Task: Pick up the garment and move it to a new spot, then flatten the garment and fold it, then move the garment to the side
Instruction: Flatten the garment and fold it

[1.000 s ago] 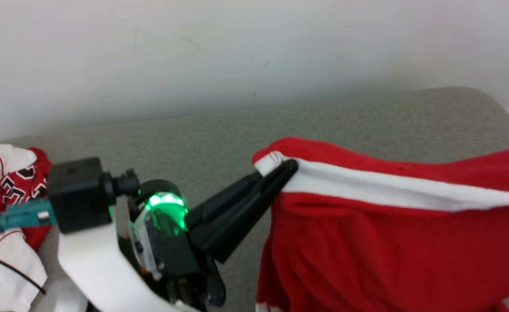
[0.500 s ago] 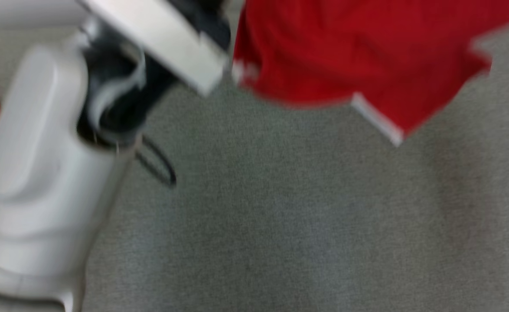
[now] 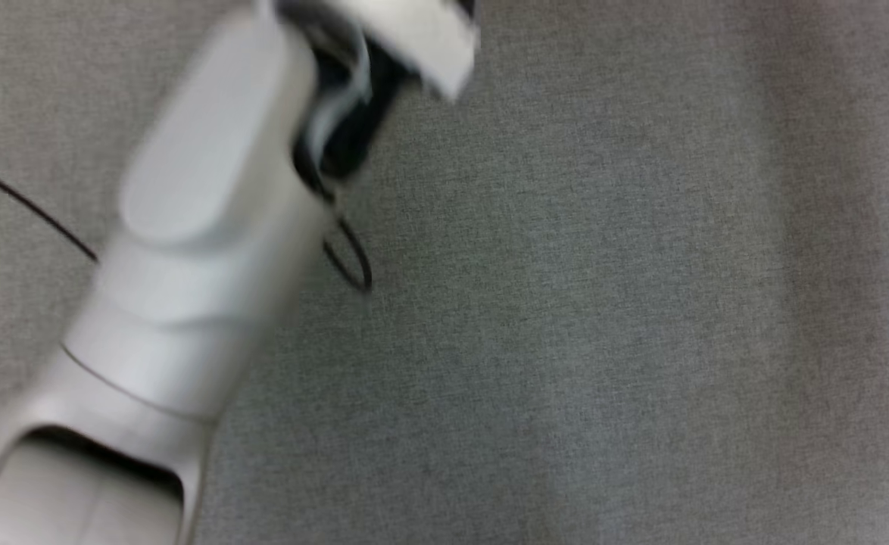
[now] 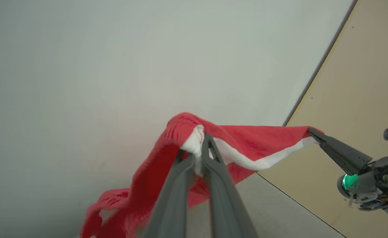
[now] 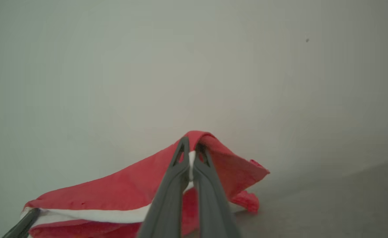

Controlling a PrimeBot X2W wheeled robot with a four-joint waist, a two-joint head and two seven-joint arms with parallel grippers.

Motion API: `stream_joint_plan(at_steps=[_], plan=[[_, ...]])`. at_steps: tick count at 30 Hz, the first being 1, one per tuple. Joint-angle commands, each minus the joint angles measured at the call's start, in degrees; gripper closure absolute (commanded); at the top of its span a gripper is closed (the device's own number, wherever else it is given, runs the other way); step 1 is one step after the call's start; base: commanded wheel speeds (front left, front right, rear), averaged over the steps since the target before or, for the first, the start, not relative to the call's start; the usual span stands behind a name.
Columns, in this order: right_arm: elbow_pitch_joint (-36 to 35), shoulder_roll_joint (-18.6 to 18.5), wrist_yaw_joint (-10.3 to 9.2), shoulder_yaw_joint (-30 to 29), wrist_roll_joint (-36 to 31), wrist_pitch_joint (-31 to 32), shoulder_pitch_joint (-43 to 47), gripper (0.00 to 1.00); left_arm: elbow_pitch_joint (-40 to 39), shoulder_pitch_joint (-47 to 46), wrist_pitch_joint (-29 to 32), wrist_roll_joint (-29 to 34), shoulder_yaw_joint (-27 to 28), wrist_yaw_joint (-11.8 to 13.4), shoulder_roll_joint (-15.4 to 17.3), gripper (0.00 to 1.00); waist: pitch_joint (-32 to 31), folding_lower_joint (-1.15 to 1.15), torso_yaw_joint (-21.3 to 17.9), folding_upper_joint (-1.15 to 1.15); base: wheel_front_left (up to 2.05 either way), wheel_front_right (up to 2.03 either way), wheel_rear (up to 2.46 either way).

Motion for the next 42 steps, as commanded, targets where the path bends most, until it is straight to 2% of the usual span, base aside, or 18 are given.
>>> stream_joint_plan(at_steps=[1, 4, 6, 9, 16, 20, 24, 29, 32, 34, 39, 42], plan=[[-1.06, -2.30, 0.05, 2.19, 1.01, -0.27, 6.55, 1.00, -0.21, 4.57, -2.39, -2.20, -2.58, -0.23, 1.16, 1.00, -1.10, -0.02, 0.57, 0.00, 0.00, 0.00, 0.00], [-2.08, -5.90, 0.05, 4.99, 3.12, 0.39, 16.58, 1.00, -1.51, 12.14, -4.51, -5.70, -6.24, -0.24, 2.56, 1.00, -2.90, -0.02, 1.09, 0.00, 0.00, 0.00, 0.00], [-2.51, -7.16, 0.05, 5.69, 3.78, 0.91, 19.69, 1.00, -2.28, 14.62, -4.98, -6.63, -7.31, -0.24, 3.08, 1.00, -3.54, -0.02, 1.30, 0.00, 0.00, 0.00, 0.00], [-3.24, -10.62, 0.05, 7.29, 5.43, 2.78, 28.41, 1.00, -4.73, 22.31, -5.69, -9.39, -9.98, -0.25, 5.48, 1.00, -6.13, -0.02, 1.59, 0.00, 0.00, 0.00, 0.00], [-4.66, -18.43, -0.02, 8.57, 6.75, 11.29, 44.23, 1.00, -10.23, 40.41, -6.21, -12.80, -13.07, 0.06, 9.30, 1.00, -12.91, -0.02, 2.47, 0.00, 0.00, 0.00, 0.00], [-6.71, -21.43, -0.04, 8.33, 7.01, 15.85, 52.83, 1.00, -14.34, 50.00, -5.63, -14.89, -15.07, 1.75, 10.84, 1.00, -16.92, -0.02, 3.09, 0.00, 0.00, 0.00, 0.00], [-11.22, -23.29, -0.05, 6.65, 8.36, 19.60, 63.08, 1.00, -19.78, 57.97, -4.91, -16.49, -17.01, 4.68, 12.39, 1.00, -20.49, -0.02, 4.06, 0.00, 0.00, 0.00, 0.00], [-19.19, -24.98, -0.05, -0.09, 10.38, 23.02, 75.71, 1.00, -28.19, 64.11, -3.89, -17.01, -18.29, 8.21, 14.99, 1.00, -22.09, -0.02, 5.54, 0.00, 0.00, 0.00, 0.00], [-22.48, -23.33, -0.05, -5.08, 11.52, 24.63, 77.54, 1.00, -31.62, 64.27, -2.75, -16.99, -18.15, 9.56, 15.66, 1.00, -21.55, -0.02, 6.41, 0.00, 0.00, 0.00, 0.00], [-23.73, -22.17, -0.05, -7.21, 11.86, 26.45, 75.41, 1.00, -33.58, 62.92, -1.75, -18.25, -17.69, 9.91, 15.00, 1.00, -20.67, -0.02, 7.05, 0.00, 0.00, 0.00, 0.00], [-23.53, -20.15, -0.03, -8.39, 10.08, 33.34, 64.23, 1.00, -38.36, 58.20, 2.42, -22.25, -15.94, 9.22, 13.06, 1.00, -17.06, -0.02, 9.53, 0.00, 0.00, 0.00, 0.00], [-21.33, -18.93, -0.03, -8.42, 8.02, 37.93, 56.13, 1.00, -39.75, 54.83, 5.79, -25.96, -14.67, 10.28, 10.42, 1.00, -15.07, -0.02, 11.79, 0.00, 0.00, 0.00, 0.00]])
